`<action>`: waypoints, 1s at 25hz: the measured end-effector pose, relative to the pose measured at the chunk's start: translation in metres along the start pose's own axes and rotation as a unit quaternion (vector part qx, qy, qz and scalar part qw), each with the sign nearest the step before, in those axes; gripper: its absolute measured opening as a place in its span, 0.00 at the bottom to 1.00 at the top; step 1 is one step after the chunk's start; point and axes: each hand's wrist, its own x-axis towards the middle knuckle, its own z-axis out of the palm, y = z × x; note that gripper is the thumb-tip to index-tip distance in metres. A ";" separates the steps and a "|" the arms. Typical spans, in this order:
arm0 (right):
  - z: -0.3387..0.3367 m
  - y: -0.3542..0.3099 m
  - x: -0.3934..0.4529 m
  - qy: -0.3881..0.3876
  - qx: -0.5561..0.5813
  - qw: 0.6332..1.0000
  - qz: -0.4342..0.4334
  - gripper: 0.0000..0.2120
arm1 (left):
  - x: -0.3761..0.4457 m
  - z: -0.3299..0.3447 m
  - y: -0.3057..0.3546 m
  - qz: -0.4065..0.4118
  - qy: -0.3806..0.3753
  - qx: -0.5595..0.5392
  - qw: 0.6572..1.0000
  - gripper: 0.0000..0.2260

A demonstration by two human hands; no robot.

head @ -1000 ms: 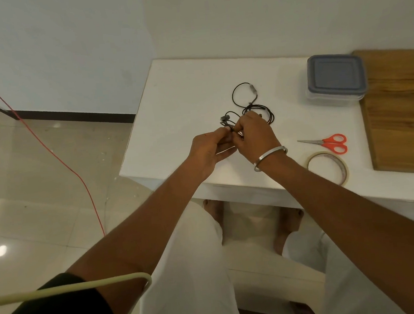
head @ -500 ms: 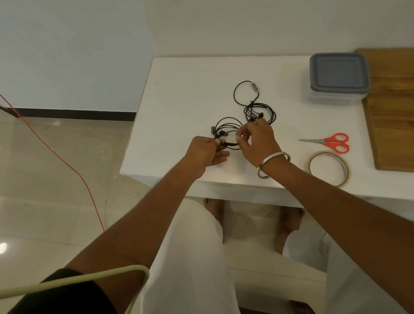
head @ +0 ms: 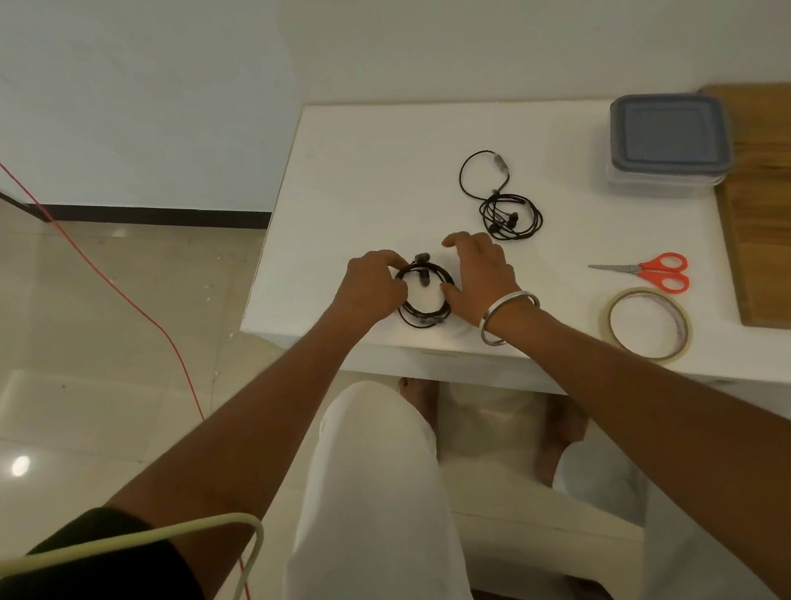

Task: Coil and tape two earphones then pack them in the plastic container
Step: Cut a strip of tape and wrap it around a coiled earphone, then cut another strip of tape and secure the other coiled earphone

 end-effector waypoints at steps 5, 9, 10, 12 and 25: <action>0.006 -0.009 0.014 -0.022 0.035 0.999 -0.030 0.21 | 0.018 0.004 -0.007 0.057 0.062 0.040 0.996 0.16; 0.006 -0.012 0.020 -0.029 0.043 0.999 -0.017 0.20 | 0.030 0.004 -0.012 0.088 0.078 0.096 0.988 0.13; 0.005 -0.011 0.020 -0.030 0.050 0.998 -0.019 0.19 | 0.032 0.003 -0.013 0.090 0.087 0.103 0.987 0.13; 0.001 -0.004 0.019 -0.018 0.055 0.998 -0.029 0.18 | 0.033 0.001 -0.014 0.091 0.103 0.110 0.984 0.13; -0.062 0.074 0.061 0.119 -0.029 0.991 0.052 0.09 | 0.075 0.033 0.063 0.144 0.139 0.078 0.977 0.19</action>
